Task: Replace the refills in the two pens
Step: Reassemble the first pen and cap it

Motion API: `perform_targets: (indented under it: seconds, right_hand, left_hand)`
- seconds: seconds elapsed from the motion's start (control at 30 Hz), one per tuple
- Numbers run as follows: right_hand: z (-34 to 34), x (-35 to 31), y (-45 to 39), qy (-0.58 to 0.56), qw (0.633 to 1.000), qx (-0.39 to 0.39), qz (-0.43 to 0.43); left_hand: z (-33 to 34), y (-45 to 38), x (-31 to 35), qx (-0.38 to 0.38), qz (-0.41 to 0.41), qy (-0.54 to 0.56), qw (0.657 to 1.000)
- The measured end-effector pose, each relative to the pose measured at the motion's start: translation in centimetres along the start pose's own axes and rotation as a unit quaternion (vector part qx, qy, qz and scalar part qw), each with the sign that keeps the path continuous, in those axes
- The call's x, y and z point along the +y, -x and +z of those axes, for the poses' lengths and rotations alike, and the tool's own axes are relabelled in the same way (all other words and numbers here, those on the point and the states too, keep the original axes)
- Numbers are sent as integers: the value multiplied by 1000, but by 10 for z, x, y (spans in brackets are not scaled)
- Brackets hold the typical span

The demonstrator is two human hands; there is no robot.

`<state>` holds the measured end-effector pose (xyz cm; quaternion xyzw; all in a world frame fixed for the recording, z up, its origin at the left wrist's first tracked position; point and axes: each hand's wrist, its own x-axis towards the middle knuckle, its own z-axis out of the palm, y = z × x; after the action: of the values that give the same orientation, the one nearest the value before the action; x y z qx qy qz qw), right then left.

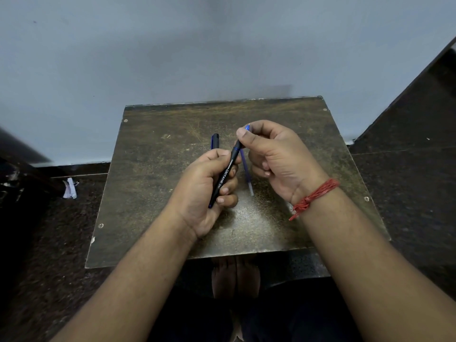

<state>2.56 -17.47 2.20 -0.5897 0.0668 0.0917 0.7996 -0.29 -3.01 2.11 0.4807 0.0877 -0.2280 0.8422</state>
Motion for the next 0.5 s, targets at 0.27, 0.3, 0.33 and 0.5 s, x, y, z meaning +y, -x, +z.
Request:
perform_targets:
  seconds: [0.27, 0.3, 0.33, 0.5]
  right_hand:
    - [-1, -5, 3, -20, 1000, -4, 21]
    - [-1, -5, 3, -28, 999, -15, 26]
    - [-1, -6, 4, -30, 999, -22, 29]
    - [2, 0, 1, -17, 1000, 6, 18]
  left_hand:
    - [-1, 0, 1, 5, 4, 6, 1000]
    - [-1, 0, 1, 6, 4, 6, 1000]
    - [-1, 0, 1, 6, 5, 6, 1000]
    - [1, 0, 0, 6, 6, 0, 1000]
